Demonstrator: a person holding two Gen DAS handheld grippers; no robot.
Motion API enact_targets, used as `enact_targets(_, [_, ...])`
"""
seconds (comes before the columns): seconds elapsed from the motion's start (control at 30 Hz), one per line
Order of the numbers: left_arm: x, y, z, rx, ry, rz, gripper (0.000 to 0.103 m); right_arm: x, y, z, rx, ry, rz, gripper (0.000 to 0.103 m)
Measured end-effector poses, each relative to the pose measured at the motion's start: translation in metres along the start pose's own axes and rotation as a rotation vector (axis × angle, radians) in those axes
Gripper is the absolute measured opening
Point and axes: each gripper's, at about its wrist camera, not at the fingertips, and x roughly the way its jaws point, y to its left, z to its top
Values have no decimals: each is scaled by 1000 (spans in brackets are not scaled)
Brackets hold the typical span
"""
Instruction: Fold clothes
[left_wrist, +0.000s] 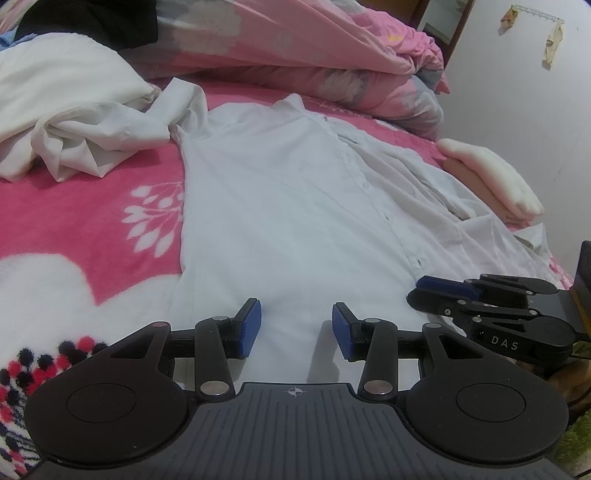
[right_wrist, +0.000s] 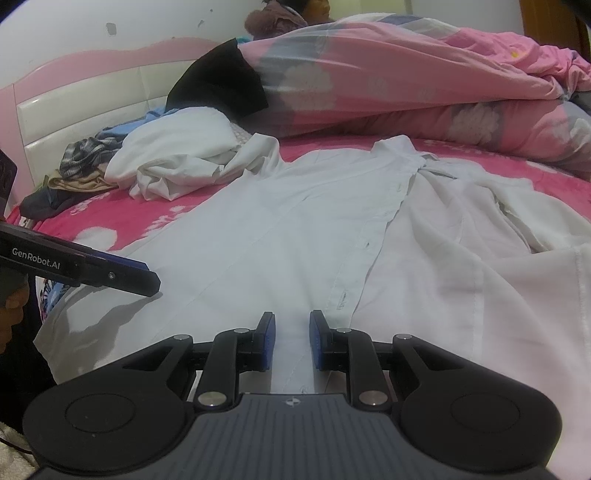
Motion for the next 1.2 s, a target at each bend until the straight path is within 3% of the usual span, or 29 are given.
enact_targets(1.2, [-4,4,-3,-14,-20,3,43,1,0,0,-8,5,2,22])
